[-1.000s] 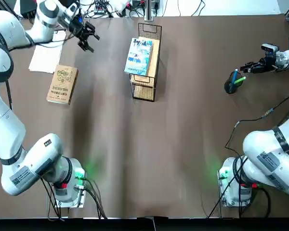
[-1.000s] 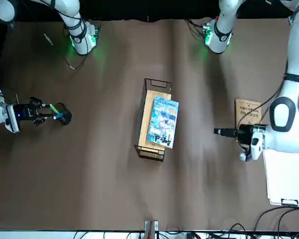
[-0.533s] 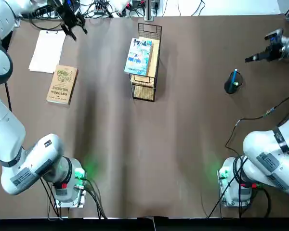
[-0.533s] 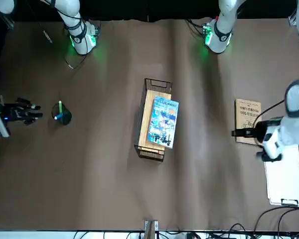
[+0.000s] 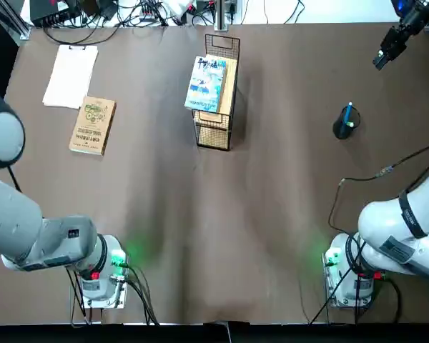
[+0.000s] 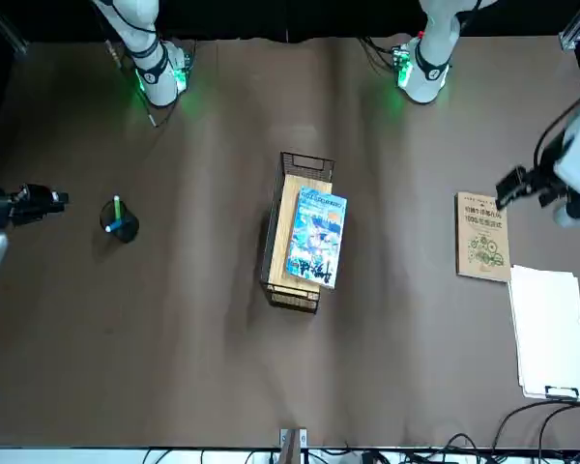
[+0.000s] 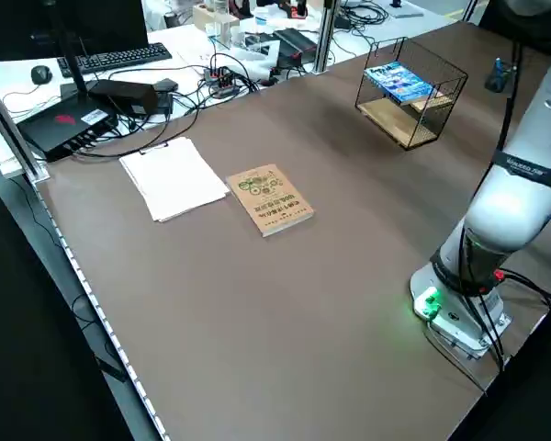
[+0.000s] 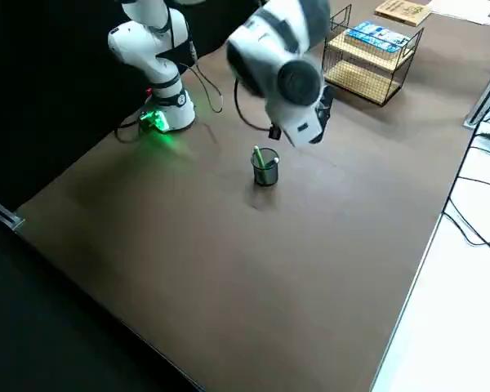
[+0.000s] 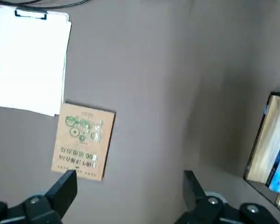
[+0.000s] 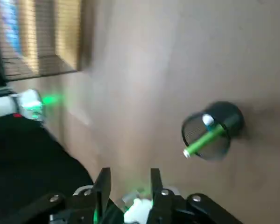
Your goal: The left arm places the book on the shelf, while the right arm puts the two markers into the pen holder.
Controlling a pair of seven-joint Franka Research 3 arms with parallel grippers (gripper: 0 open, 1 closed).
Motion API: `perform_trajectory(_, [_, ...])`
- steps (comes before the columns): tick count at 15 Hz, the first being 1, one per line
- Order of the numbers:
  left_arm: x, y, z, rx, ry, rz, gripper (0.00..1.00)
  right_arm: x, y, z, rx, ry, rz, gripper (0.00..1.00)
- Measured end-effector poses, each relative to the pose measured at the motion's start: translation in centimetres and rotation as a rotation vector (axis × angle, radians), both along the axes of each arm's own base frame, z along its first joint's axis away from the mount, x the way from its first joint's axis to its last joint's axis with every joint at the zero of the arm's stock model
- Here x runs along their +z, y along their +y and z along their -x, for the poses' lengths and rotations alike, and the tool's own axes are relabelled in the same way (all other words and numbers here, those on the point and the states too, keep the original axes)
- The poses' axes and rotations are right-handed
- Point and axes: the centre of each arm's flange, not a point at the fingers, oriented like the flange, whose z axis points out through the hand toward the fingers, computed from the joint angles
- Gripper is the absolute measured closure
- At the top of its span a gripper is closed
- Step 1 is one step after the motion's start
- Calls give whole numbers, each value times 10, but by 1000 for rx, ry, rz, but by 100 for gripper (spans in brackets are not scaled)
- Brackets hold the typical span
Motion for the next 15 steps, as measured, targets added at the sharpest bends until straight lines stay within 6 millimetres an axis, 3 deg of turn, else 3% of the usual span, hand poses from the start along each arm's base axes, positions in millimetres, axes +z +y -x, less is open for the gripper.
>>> perform_trajectory(1, [5, -3, 16, -4, 7, -15, 0, 18, 16, -1, -16, 41, 140, 54])
perform_trajectory(2, [3, -2, 18, -5, 12, -32, 0, 30, 24, -2, -40, 53, 191, 46])
perform_trajectory(6, [-7, -3, 17, -15, 25, -71, 0, 88, 82, 1, -165, 71, 365, 42])
perform_trajectory(10, [-13, -20, 16, -46, 34, -70, 0, 144, 136, 20, -181, 6, 494, 8])
perform_trajectory(15, [-15, -16, 14, -40, 37, -70, 0, 181, 182, 50, -266, -134, 672, 0])
